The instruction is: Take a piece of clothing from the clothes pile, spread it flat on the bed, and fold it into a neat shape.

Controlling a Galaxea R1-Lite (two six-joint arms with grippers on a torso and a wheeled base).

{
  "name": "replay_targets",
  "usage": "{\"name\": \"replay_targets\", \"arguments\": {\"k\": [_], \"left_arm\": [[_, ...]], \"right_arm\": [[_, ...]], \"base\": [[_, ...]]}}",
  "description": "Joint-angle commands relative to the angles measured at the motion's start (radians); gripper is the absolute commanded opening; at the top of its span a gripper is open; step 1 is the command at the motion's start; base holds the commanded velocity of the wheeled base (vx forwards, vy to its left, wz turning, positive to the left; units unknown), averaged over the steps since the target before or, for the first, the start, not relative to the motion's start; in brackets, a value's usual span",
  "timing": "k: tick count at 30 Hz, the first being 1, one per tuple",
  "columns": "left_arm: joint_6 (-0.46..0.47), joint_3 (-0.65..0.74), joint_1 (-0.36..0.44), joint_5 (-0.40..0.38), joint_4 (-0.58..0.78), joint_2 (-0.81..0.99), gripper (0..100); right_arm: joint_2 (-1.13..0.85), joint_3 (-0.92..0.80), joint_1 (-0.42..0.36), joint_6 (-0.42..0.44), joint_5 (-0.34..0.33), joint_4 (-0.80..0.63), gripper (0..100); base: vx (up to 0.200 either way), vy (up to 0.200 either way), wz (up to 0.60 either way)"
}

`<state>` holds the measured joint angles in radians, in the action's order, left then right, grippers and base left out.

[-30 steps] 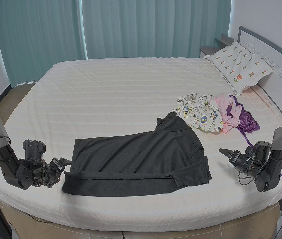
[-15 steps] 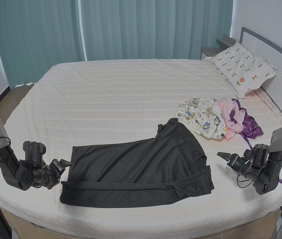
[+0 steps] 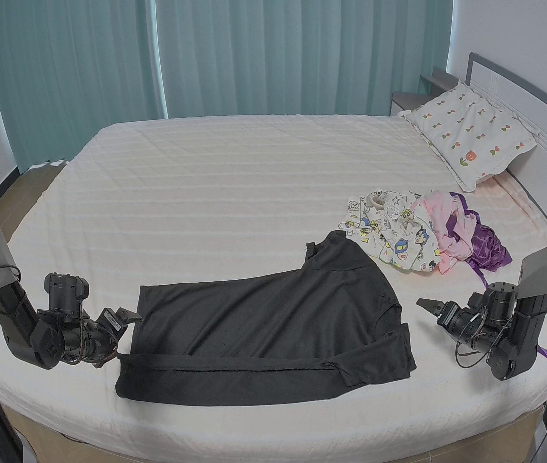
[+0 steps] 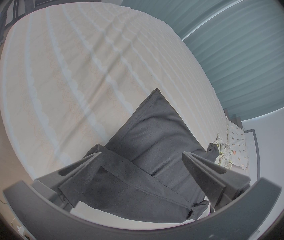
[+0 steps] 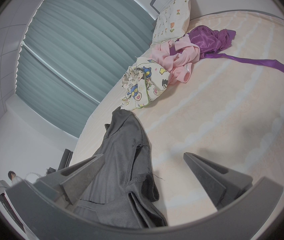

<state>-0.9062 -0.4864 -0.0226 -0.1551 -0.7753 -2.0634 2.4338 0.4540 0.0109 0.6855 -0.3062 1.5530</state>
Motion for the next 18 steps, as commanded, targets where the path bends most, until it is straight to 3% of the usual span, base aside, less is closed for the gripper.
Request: {"name": "replay_targets", "arguments": {"k": [1, 8, 18], "left_arm": [[-0.002, 0.000, 0.001, 0.000, 0.001, 0.002, 100], [-0.002, 0.000, 0.003, 0.000, 0.001, 0.003, 100], [-0.014, -0.001, 0.003, -0.001, -0.002, 0.005, 100]], "right_arm": [[0.004, 0.000, -0.002, 0.000, -0.001, 0.010, 100], [0.004, 0.000, -0.003, 0.000, -0.001, 0.010, 100], [0.007, 0.000, -0.003, -0.003, -0.001, 0.010, 100]], "base": [[0.000, -0.200, 0.00], [0.000, -0.200, 0.00], [0.000, 0.000, 0.00]]}}
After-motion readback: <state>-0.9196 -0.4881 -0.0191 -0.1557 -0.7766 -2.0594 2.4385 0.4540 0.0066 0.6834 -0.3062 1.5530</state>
